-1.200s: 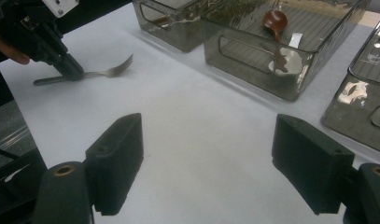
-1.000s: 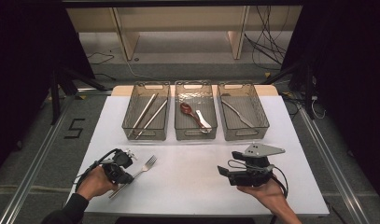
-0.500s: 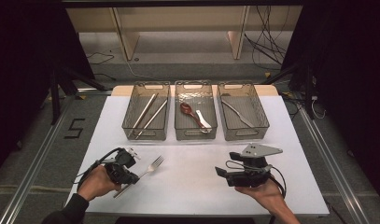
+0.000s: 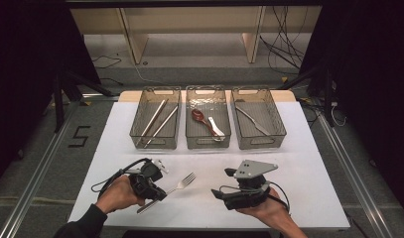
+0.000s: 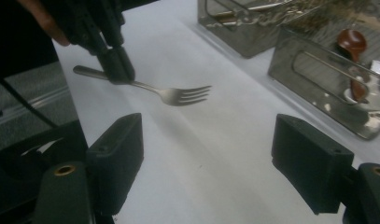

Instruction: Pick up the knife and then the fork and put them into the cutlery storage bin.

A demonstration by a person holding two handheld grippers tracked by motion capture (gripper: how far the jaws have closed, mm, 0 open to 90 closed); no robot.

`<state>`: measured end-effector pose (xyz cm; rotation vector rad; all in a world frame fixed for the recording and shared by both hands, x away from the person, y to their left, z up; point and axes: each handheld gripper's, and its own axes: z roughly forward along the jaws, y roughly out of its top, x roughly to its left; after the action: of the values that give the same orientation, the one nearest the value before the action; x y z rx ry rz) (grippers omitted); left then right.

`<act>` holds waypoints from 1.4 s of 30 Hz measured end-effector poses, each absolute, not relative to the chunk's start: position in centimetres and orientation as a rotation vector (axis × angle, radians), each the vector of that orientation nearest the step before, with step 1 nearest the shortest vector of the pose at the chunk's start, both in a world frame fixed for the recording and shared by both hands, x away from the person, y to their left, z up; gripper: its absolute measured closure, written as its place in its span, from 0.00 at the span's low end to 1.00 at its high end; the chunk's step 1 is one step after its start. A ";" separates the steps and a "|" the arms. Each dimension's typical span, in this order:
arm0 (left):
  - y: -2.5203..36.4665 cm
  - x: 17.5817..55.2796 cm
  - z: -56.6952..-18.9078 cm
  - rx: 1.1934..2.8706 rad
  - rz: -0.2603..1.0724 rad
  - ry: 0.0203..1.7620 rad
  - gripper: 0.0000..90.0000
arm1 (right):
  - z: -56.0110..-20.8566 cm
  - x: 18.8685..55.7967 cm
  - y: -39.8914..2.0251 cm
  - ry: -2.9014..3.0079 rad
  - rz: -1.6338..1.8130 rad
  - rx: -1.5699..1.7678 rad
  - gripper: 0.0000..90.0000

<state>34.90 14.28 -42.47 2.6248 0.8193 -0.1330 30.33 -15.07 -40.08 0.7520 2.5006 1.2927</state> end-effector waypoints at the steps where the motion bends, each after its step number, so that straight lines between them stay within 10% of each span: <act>1: 14.0 34.9 -42.4 2.627 -0.133 0.811 0.92 | -40.2 30.3 -14.8 2.510 1.285 0.739 0.29; 24: 9.6 33.9 -41.6 2.708 -0.208 0.624 0.92 | -41.9 29.2 -9.9 2.673 1.061 0.412 0.31; 42: 7.9 33.1 -41.8 2.745 -0.271 0.533 0.92 | -43.5 28.5 -7.6 2.733 0.872 0.139 0.58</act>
<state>33.06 7.90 -41.76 2.7450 0.5334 -0.2708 28.50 -7.62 -43.50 0.1387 2.7331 0.8720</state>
